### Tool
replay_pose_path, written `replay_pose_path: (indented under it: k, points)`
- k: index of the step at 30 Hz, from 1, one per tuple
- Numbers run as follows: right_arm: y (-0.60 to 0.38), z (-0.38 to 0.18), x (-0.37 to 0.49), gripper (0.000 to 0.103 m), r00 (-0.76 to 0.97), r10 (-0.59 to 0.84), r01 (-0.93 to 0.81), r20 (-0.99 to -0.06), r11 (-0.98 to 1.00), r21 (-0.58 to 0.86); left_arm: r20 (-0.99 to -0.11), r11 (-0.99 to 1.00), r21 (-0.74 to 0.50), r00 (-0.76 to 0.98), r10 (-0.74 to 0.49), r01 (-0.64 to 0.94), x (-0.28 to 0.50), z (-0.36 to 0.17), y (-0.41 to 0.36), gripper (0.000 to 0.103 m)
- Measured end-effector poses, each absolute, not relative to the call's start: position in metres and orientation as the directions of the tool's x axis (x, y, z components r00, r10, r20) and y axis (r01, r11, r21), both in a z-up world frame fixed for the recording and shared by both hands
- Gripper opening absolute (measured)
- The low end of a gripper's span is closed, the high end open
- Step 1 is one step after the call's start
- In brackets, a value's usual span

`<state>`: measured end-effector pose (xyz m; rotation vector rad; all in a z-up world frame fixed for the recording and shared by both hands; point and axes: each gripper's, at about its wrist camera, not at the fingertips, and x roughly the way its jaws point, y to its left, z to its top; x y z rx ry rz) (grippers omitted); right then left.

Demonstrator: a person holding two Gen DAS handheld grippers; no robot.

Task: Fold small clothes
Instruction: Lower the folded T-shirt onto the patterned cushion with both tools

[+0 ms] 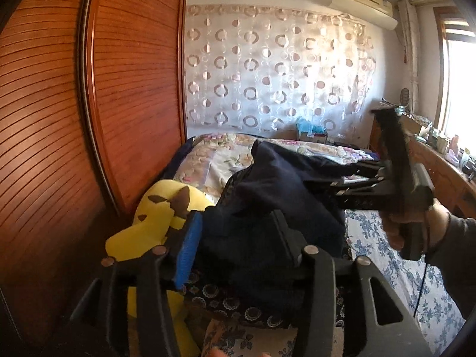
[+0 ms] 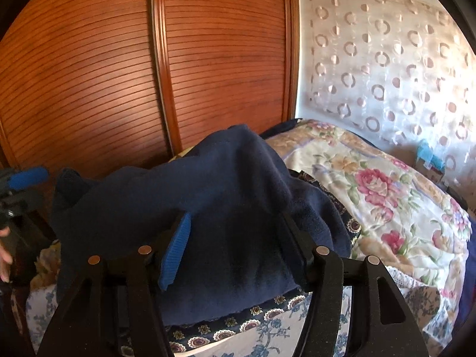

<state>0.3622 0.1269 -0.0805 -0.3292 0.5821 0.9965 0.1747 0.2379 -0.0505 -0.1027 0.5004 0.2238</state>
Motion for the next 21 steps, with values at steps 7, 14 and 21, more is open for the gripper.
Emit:
replay_pose_path:
  k: [7,14,21]
  points:
    - [0.136,-0.109,0.367,0.062,0.436,0.65,-0.85,-0.622,0.524,-0.049,-0.485,0.974,-0.04,0.856,0.177,-0.225,0.177,-0.051,0.241,0.052]
    - [0.126,-0.1,0.361,0.062,0.449,0.661,-0.836,-0.601,0.549,-0.02,-0.507,0.968,-0.033,0.839,0.197,-0.247,0.176,-0.053,0.241,0.052]
    - [0.105,-0.082,0.332,0.066,0.469,0.662,-0.82,-0.585,0.572,-0.01,-0.525,0.961,0.009,0.817,0.24,-0.277,0.171,-0.056,0.234,0.052]
